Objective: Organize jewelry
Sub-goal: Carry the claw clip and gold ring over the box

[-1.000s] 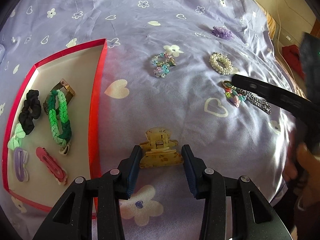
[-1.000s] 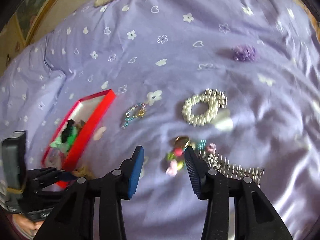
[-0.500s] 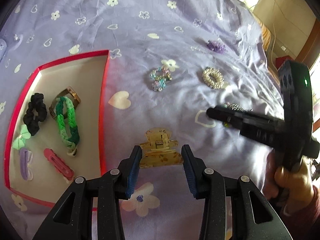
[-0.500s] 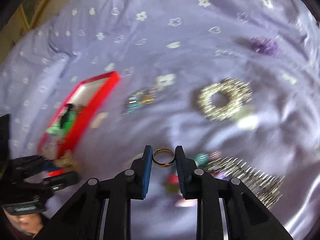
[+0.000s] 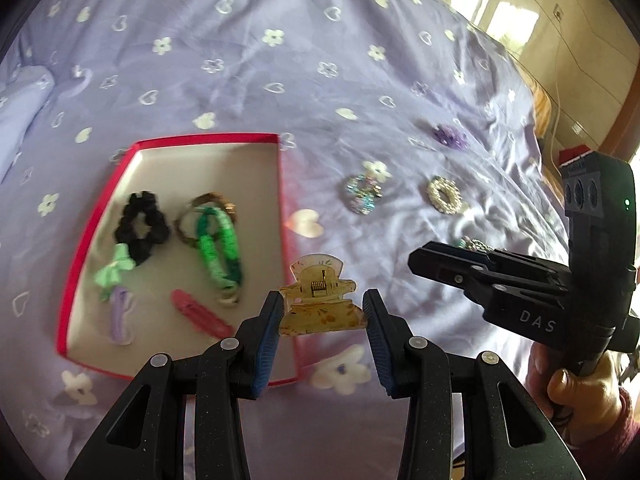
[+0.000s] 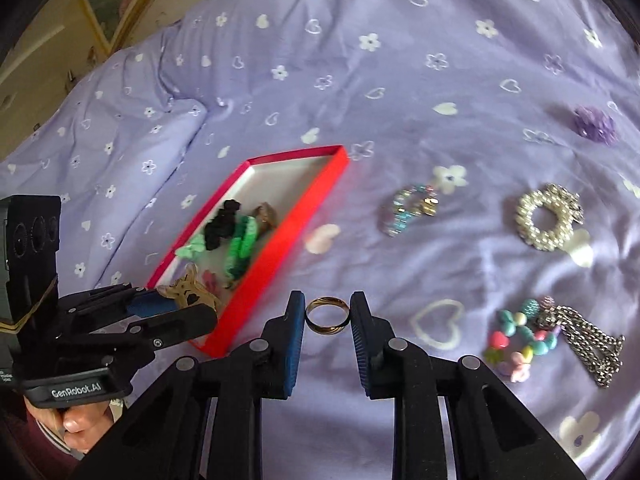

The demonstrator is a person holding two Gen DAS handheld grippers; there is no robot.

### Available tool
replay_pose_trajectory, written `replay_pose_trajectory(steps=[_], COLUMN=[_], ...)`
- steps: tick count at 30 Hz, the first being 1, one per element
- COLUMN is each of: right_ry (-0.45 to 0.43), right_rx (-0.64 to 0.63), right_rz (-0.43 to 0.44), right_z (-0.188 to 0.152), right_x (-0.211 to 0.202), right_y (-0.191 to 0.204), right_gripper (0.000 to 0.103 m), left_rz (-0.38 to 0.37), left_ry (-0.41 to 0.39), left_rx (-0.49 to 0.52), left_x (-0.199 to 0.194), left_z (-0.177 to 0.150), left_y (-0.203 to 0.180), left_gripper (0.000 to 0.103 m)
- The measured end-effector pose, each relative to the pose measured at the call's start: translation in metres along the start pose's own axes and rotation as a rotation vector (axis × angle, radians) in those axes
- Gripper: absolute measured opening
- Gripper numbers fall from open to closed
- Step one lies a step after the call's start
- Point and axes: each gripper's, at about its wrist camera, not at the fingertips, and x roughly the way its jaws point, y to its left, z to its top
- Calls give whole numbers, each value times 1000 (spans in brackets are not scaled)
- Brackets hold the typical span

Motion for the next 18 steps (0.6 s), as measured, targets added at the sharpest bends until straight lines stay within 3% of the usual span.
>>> replay_pose_trajectory(steps=[18], right_ry=[31], right_rx=[-92], right_rz=[76], right_z=[19], right_x=[37], right_y=[60], right_gripper=[23], left_rz=[110], left_ry=[-42], left_rx=[-147], left_x=[-34], left_z=[-12], left_y=[76], left_gripper=[40])
